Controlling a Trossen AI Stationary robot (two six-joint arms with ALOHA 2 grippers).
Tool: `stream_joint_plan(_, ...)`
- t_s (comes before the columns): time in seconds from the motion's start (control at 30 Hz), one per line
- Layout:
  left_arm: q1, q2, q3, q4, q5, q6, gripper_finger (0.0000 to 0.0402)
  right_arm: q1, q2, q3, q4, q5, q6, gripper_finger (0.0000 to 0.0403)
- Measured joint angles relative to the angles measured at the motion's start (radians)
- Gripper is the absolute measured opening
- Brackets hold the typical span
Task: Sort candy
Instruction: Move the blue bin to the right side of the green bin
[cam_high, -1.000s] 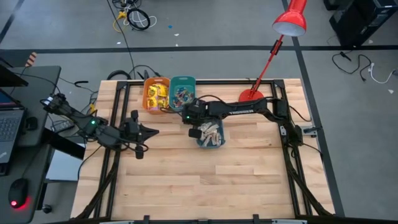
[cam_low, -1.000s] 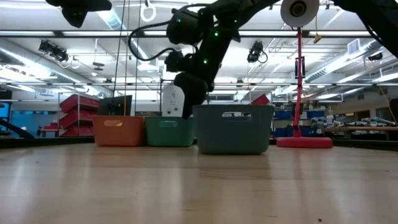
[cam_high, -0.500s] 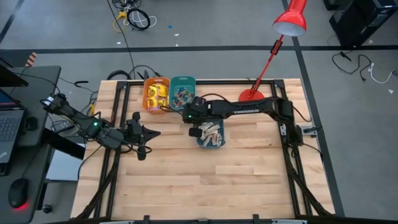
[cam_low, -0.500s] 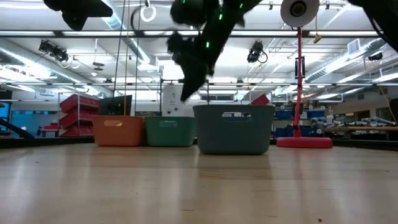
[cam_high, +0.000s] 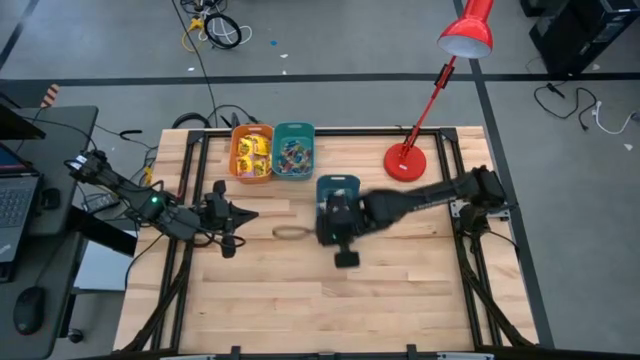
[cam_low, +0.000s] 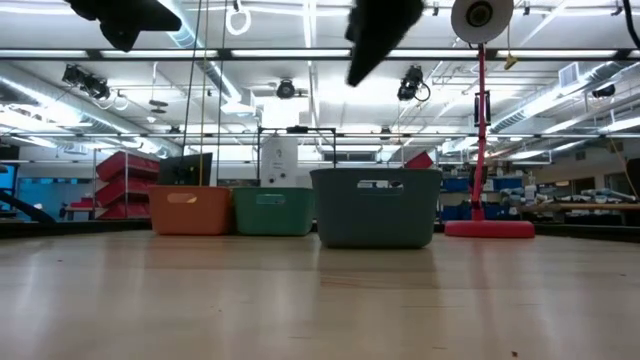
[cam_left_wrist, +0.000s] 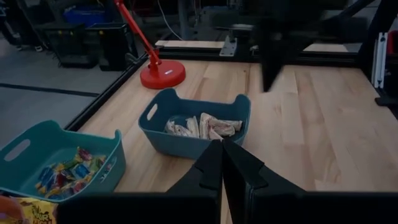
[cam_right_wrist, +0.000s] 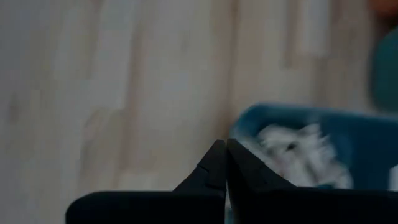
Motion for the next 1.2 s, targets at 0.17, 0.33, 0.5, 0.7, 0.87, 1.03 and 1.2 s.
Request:
stream_joint_plan(0.17,0.0,0.009,0.0,0.004,-0.001,0.0,0.0015,0.105,0.008,-0.021,-0.084,-0.002,0.104,0.0)
stream_joint_plan(0.33,0.0,0.02,0.0,0.005,-0.002,0.003,0.0015,0.149,0.007,-0.111,-0.069,-0.003,0.183,0.0)
stream_joint_plan(0.5,0.0,0.041,0.0,0.004,-0.001,0.0,0.0015,0.137,0.004,-0.243,0.014,0.0,0.232,0.0)
stream_joint_plan(0.7,0.0,0.062,0.0,0.004,-0.001,-0.008,0.0015,0.085,0.004,-0.343,0.137,0.026,0.237,0.0)
stream_joint_plan(0.87,0.0,0.062,0.0,0.003,-0.001,-0.015,0.0015,0.039,0.004,-0.359,0.166,0.027,0.233,0.0)
stream_joint_plan(1.03,0.0,0.063,0.0,0.003,-0.001,-0.015,0.0015,0.002,0.004,-0.358,0.181,0.028,0.223,0.0)
stream_joint_plan(1.2,0.0,0.062,0.0,0.003,-0.001,-0.005,0.0015,-0.027,0.004,-0.358,0.199,0.028,0.209,0.0)
